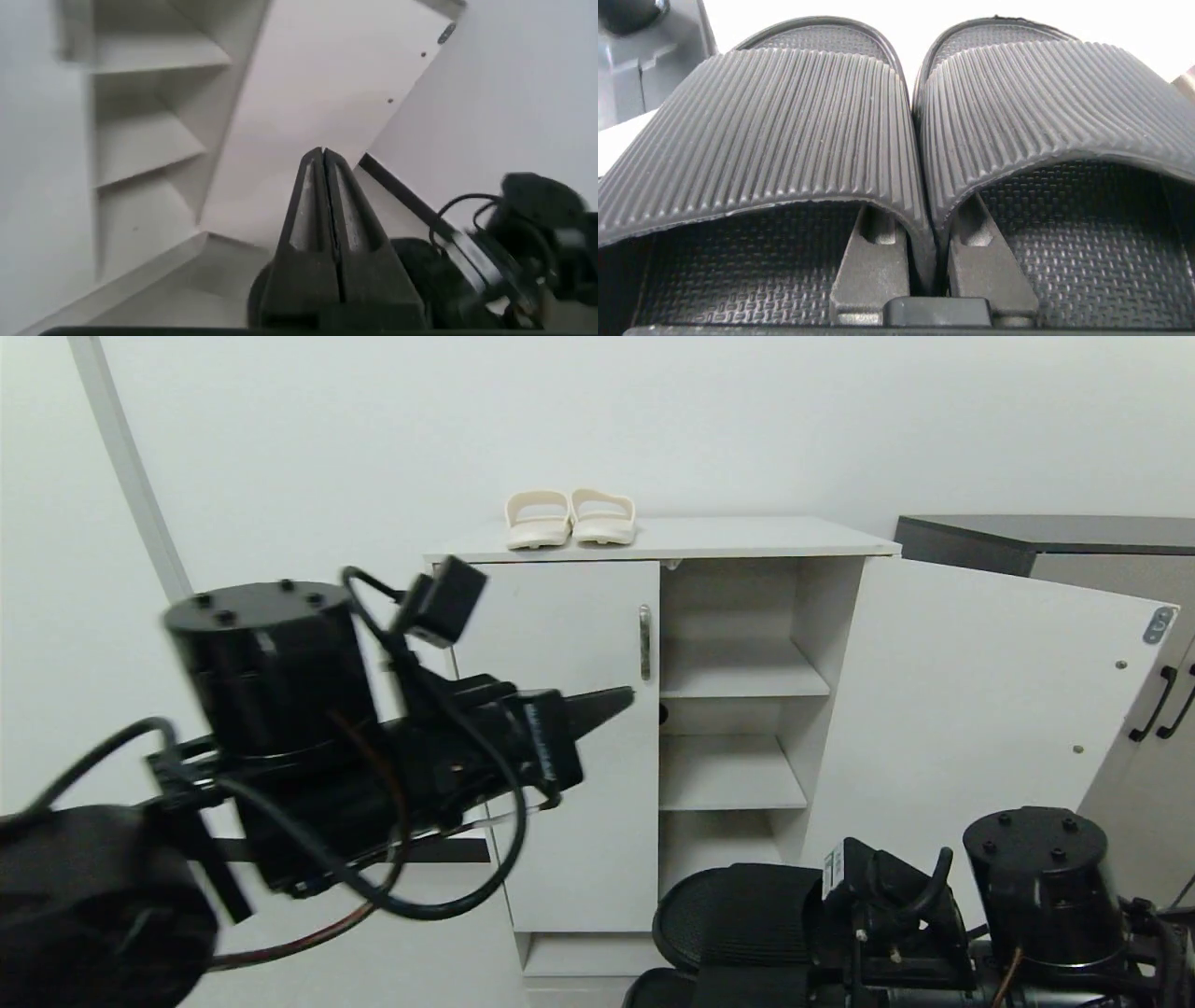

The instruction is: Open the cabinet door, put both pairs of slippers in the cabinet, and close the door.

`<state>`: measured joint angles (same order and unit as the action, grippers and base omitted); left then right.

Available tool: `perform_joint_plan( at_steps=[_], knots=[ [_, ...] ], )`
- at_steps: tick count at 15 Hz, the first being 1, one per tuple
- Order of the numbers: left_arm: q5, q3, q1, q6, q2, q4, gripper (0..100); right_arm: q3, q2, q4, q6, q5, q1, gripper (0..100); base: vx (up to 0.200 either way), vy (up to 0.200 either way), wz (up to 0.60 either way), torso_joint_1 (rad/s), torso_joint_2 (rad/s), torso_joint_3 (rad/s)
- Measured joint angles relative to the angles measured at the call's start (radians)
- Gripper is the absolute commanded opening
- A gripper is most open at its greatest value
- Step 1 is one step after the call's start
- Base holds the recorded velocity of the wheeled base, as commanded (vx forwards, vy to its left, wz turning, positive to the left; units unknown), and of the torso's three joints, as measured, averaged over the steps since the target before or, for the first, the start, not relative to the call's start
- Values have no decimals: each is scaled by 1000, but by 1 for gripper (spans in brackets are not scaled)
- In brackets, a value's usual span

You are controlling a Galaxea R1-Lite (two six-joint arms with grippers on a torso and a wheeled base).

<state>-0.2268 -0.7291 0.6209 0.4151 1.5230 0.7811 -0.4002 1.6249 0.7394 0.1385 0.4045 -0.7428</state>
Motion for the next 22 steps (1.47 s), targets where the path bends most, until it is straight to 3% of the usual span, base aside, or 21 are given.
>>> perform_joint_plan(
  at_steps=[3,5,7,9,11,13,16,18,20,22],
  knots=[
    [14,184,-99,-32,-304,-104,0,4,29,43,-1,-2,11,0,0,0,0,0,0,0],
    [21,244,-203,-81,-531,-289,0,6,39,45,-1,-3,14,0,0,0,0,0,0,0],
    [33,269,-301,-150,-772,-557,0,4,46,46,-1,-3,22,0,0,0,0,0,0,0],
    [88,286,-389,-227,-1001,-797,0,0,51,45,-2,-3,29,0,0,0,0,0,0,0],
    [199,333,-459,-287,-1191,-924,0,-9,58,45,-16,-9,37,0,0,0,0,0,0,0],
    [341,427,-526,-332,-1329,-964,0,-27,70,50,-69,-62,47,0,0,0,0,0,0,0],
    [384,547,-615,-351,-1442,-940,0,-39,91,111,-97,-102,50,0,0,0,0,0,0,0],
    [343,642,-622,-385,-1488,-847,0,-35,100,125,-98,-104,50,0,0,0,0,0,0,0],
    [211,705,-623,-428,-1510,-789,0,-34,107,124,-97,-103,49,0,0,0,0,0,0,0],
    [194,723,-623,-446,-1519,-785,0,-33,110,124,-98,-104,47,0,0,0,0,0,0,0]
  ],
)
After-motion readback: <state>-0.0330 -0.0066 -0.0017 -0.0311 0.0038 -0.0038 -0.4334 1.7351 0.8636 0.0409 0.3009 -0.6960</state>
